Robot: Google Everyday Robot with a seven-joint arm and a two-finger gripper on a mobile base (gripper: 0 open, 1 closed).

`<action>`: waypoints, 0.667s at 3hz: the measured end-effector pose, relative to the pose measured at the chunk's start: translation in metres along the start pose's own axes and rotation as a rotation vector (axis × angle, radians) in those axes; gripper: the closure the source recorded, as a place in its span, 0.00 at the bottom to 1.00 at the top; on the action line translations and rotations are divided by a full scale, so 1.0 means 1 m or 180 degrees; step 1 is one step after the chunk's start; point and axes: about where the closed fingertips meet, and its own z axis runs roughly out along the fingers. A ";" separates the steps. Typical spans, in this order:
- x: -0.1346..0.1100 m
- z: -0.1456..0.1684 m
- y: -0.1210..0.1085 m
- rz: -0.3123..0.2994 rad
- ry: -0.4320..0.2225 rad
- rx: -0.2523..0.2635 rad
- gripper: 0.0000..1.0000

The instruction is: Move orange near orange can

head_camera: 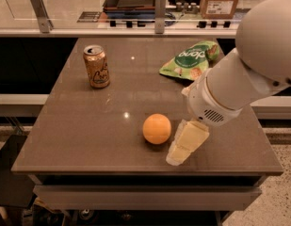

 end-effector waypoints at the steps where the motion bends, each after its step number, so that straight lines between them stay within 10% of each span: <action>1: -0.002 0.015 0.004 0.0018 -0.0037 -0.0096 0.00; 2: -0.009 0.026 0.008 0.0000 -0.0078 -0.0178 0.00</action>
Offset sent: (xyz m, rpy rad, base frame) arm 0.0041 0.0343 -0.0334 0.0596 0.0696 0.0499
